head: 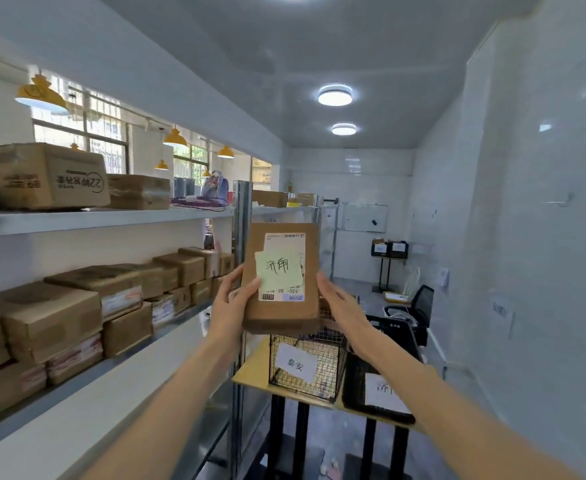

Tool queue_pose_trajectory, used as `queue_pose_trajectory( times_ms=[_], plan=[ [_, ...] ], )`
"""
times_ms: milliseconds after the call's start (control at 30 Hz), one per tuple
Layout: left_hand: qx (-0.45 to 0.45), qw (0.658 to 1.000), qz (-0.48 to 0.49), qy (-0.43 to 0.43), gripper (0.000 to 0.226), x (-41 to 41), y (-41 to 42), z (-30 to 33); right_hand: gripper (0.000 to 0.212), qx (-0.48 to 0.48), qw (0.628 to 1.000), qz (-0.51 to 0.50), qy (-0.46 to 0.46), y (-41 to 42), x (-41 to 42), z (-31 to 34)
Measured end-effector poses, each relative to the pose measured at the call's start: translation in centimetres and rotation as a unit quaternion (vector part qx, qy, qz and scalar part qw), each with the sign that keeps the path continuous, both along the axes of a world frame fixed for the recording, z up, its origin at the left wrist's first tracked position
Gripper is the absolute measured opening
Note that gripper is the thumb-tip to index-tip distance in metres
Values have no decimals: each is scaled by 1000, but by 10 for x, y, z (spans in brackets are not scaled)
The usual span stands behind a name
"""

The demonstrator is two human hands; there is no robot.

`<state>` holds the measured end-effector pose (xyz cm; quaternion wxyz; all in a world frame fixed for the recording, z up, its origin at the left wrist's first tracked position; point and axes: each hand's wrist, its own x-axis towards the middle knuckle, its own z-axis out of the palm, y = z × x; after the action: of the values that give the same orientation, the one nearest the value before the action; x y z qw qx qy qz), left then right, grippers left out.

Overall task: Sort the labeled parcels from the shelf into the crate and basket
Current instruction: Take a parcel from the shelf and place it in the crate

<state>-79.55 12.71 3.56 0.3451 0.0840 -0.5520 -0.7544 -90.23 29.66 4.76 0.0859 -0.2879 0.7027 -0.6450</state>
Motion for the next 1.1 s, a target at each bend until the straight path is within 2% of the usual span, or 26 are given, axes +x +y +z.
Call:
queue_pose_trajectory(
  times_ms=[167, 467, 767, 900, 1100],
  plan=[
    [-35, 998, -43, -4, 51, -61, 5, -9, 49, -60, 998, -25, -25, 11, -49, -4],
    [-83, 993, -70, -35, 53, -210, 4, -11, 46, -70, 996, -59, 17, 22, -184, 0],
    [-102, 988, -87, -79, 38, -377, 10, -13, 44, -60, 995, -78, 11, 36, -341, 0],
    [-84, 989, -90, -83, 49, -435, 18, -23, 46, -52, 995, -80, 4, 43, -402, -10],
    [-74, 987, -93, -105, 53, -508, 29, -37, 47, -18, 994, -104, 22, 56, -478, -27]
  ],
)
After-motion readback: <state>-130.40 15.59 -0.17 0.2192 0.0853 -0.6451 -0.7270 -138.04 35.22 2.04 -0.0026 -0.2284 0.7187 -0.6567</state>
